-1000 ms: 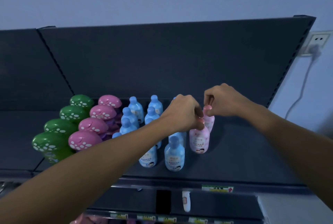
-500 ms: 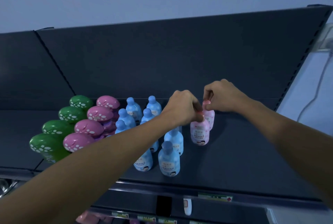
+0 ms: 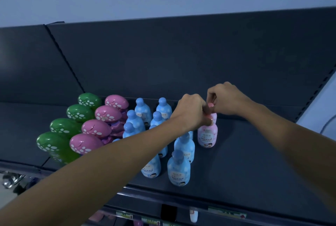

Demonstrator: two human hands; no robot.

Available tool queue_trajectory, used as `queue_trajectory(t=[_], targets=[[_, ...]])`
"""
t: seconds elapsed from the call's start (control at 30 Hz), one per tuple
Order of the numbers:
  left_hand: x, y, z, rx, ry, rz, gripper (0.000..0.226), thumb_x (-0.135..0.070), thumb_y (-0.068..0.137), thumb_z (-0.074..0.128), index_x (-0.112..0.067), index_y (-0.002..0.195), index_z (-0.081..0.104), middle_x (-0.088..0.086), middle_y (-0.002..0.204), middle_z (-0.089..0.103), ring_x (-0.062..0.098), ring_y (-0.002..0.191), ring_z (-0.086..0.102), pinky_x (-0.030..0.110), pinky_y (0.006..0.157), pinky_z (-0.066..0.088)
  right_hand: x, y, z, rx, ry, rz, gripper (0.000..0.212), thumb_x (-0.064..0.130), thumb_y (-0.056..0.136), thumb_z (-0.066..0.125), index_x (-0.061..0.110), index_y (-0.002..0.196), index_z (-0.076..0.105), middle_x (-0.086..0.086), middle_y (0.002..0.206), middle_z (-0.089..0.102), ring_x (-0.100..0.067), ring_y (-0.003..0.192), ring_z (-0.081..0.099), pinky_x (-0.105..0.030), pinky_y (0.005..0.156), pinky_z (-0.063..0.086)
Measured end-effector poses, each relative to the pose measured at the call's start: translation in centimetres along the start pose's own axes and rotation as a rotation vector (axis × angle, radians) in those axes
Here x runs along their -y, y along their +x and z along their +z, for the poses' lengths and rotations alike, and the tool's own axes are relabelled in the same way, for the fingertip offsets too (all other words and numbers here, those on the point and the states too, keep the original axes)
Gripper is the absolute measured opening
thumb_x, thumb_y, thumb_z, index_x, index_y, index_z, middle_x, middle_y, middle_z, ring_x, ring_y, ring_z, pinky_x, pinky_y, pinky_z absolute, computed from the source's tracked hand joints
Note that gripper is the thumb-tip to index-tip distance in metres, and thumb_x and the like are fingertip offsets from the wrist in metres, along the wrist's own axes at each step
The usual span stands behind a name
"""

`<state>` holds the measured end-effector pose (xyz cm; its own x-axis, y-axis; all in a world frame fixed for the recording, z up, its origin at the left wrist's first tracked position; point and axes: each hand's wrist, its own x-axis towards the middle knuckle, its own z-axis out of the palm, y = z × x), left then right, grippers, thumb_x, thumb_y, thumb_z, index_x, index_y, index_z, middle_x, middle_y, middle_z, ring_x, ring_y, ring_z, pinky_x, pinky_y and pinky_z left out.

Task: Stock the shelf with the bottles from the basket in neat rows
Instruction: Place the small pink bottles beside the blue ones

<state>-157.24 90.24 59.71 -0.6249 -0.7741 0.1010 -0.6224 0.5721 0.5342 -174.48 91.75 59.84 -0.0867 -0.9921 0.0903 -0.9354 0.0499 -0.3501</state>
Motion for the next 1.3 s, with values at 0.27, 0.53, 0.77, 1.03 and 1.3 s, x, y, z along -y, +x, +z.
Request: queue_trajectory(t=[0.27,0.53,0.77,1.03,1.3], targets=[[0.6,0.2,0.7,0.004,0.010,-0.006,0.016,-0.026,0.073,0.082,-0.025,0.089,0.082,-0.005,0.080,0.073,0.012,0.080,0.067,0.026,0.070,0.057,0.0,0.6,-0.1,0.037,-0.035,-0.002,0.015,0.023,0.071,0.079,0.027,0.069,0.065,0.013,0.072,0.068,-0.005,0.073,0.065,-0.035,0.071,0.060],[0.5,0.6,1.5,-0.061,-0.011,-0.023,0.011,-0.030,0.075,0.079,-0.025,0.084,0.082,-0.005,0.077,0.072,0.012,0.075,0.065,0.022,0.065,0.051,-0.2,0.3,-0.1,0.045,-0.008,0.034,0.016,0.019,0.075,0.079,0.027,0.072,0.066,0.013,0.076,0.069,-0.006,0.079,0.066,-0.036,0.078,0.059],[0.1,0.2,2.2,-0.078,-0.021,-0.011,0.008,-0.030,0.075,0.077,-0.023,0.079,0.080,-0.004,0.076,0.071,0.018,0.081,0.064,0.033,0.074,0.057,-0.5,0.1,0.1,0.045,0.043,0.061,0.017,0.018,0.074,0.082,0.026,0.075,0.067,0.013,0.078,0.070,-0.007,0.080,0.068,-0.038,0.081,0.059],[0.4,-0.4,1.0,0.011,-0.036,-0.009,0.019,-0.036,0.080,0.078,-0.017,0.080,0.078,0.001,0.071,0.068,0.017,0.074,0.064,0.035,0.070,0.056,0.3,-0.6,-0.5,0.028,-0.006,0.078,0.011,0.029,0.082,0.079,0.031,0.086,0.069,0.016,0.088,0.069,-0.004,0.090,0.064,-0.033,0.084,0.056],[3.9,-3.6,-6.4,-0.135,0.016,0.039,0.015,-0.032,0.084,0.076,-0.022,0.093,0.081,-0.002,0.089,0.077,0.020,0.094,0.069,0.034,0.086,0.056,5.8,-2.8,-1.8,-0.059,-0.089,0.099,0.014,0.025,0.081,0.075,0.031,0.093,0.069,0.013,0.089,0.068,-0.011,0.090,0.065,-0.035,0.085,0.056]])
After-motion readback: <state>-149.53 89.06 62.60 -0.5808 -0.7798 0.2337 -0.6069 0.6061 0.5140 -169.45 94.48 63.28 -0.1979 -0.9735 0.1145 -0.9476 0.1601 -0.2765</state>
